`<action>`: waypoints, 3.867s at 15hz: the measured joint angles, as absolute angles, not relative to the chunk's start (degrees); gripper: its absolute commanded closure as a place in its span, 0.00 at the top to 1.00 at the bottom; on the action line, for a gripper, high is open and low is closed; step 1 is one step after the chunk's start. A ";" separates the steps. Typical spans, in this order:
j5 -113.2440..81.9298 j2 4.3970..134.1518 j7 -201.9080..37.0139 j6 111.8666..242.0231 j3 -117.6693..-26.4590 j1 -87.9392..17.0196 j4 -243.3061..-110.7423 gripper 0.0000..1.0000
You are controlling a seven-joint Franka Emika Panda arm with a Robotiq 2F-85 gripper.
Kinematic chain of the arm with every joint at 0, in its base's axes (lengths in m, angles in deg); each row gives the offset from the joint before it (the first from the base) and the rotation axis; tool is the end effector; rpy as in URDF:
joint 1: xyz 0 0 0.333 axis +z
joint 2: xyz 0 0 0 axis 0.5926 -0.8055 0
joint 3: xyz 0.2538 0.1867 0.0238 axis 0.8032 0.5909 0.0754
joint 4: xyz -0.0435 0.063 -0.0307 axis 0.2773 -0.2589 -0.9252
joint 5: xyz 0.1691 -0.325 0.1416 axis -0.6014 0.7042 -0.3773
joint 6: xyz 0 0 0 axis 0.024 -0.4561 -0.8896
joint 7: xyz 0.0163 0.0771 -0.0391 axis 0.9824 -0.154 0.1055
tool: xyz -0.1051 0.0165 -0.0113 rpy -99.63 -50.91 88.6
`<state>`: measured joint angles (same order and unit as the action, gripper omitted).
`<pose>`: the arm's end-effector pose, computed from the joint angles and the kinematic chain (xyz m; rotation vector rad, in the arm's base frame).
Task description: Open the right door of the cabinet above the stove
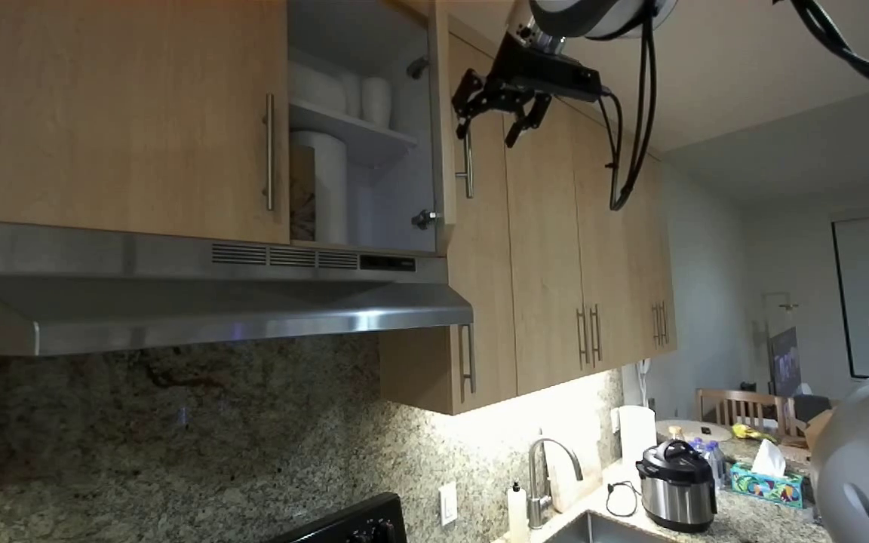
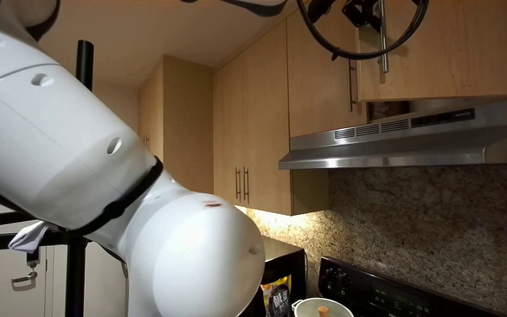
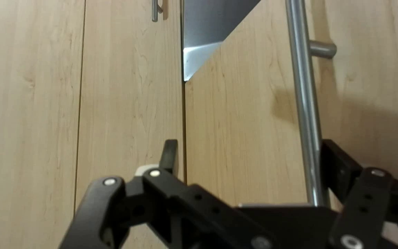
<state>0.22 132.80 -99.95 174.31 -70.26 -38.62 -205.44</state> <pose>0.3055 -0.0401 0.8138 2.5565 -0.4943 1.4972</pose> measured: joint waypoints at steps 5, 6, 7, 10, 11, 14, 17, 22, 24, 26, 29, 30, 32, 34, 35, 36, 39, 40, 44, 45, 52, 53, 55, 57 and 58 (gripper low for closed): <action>-4.49 133.82 -91.77 174.20 -72.95 -38.64 -205.63 1.00; -5.08 133.98 -90.73 174.13 -73.36 -38.65 -205.66 1.00; -5.64 134.16 -89.72 174.11 -73.75 -38.64 -205.72 1.00; -7.93 134.82 -86.26 174.00 -75.44 -38.58 -205.95 1.00; -8.63 135.25 -85.54 174.00 -76.14 -38.57 -206.20 1.00; -10.15 136.60 -83.83 173.88 -78.11 -38.51 -206.93 1.00; -11.16 137.74 -79.53 171.77 -80.46 -38.52 -206.53 1.00; -9.13 144.91 -67.17 159.76 -86.71 -42.74 -204.83 1.00; -7.99 146.85 -62.57 156.26 -89.53 -42.96 -203.61 1.00; -7.18 147.96 -58.81 153.87 -92.17 -42.81 -202.30 1.00; -6.81 148.67 -54.68 151.01 -95.28 -42.12 -200.39 1.00; -6.81 148.82 -53.61 149.23 -95.86 -41.75 -199.55 1.00; -6.81 148.99 -51.70 141.79 -96.06 -40.55 -196.93 1.00; -6.79 149.01 -50.52 133.04 -94.94 -39.28 -193.83 1.00; -6.66 149.03 -50.32 129.44 -93.89 -38.79 -192.48 1.00; -6.38 149.05 -50.31 126.48 -92.44 -38.33 -191.28 1.00; -6.15 149.12 -50.31 122.56 -86.88 -36.76 -189.48 1.00; -6.16 149.10 -50.32 122.30 -84.71 -35.91 -189.48 1.00; -6.63 147.49 -50.97 122.43 -76.11 -31.24 -190.07 1.00; -6.71 146.67 -51.97 124.13 -74.13 -30.14 -190.65 1.00; -6.81 136.28 -60.46 145.04 -66.31 -28.08 -197.12 1.00; -6.80 134.15 -61.49 146.78 -66.04 -28.15 -197.22 1.00; -6.66 130.11 -63.76 149.68 -65.92 -28.95 -197.12 1.00; -6.29 126.78 -66.58 151.18 -65.79 -30.71 -196.55 1.00; -6.10 125.46 -67.90 151.25 -65.69 -31.65 -196.01 1.00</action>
<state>-6.10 125.46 -67.90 151.25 -65.69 -31.65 -196.01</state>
